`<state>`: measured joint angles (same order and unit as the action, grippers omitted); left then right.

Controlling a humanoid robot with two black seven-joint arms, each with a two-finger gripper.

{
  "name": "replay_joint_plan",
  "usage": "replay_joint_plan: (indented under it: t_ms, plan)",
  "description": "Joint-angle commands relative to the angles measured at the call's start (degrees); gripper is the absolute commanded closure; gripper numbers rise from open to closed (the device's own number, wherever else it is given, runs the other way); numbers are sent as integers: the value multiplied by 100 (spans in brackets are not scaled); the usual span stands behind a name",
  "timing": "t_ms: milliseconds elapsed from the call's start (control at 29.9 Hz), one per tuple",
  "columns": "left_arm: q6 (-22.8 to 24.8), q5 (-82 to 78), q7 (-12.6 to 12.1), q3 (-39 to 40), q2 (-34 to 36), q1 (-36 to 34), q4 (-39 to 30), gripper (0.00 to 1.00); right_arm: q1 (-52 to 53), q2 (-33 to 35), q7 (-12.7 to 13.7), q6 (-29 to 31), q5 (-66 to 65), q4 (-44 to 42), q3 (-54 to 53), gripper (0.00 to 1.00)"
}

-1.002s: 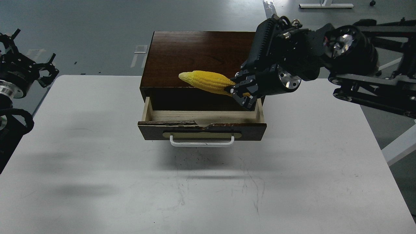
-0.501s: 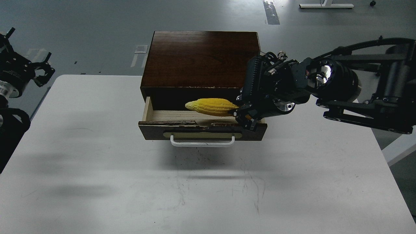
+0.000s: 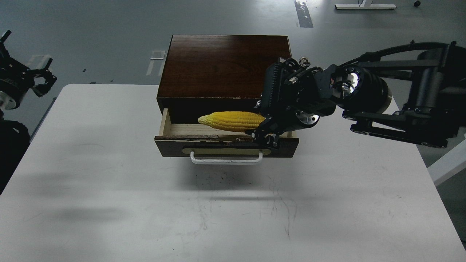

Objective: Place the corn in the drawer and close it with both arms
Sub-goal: 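Lower the corn into the open drawer and open the right gripper, then withdraw the right arm up and away from the drawer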

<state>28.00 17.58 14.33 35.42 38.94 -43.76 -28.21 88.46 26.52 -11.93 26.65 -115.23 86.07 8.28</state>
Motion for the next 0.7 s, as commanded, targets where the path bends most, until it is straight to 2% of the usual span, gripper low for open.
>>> replay_joint_plan:
  t_ms: [0, 267, 401, 434, 668]
  plan:
    - [0, 0, 9, 0, 26, -1, 0, 2, 5, 29, 7, -2, 18, 6, 7, 38]
    - [0, -17, -9, 26, 26, -18, -9, 2, 101, 82, 7, 24, 562, -11, -186, 25]
    - [0, -26, -9, 18, 61, -71, -9, 2, 101, 187, 42, 51, 1466, -90, -722, 14]
    - [0, -26, -9, 18, 87, -80, -18, 2, 101, 231, 51, 51, 1816, -151, -940, 6]
    - [0, -26, -35, 9, 105, -159, -27, 2, 93, 389, 86, 42, 3532, -986, -2005, 2]
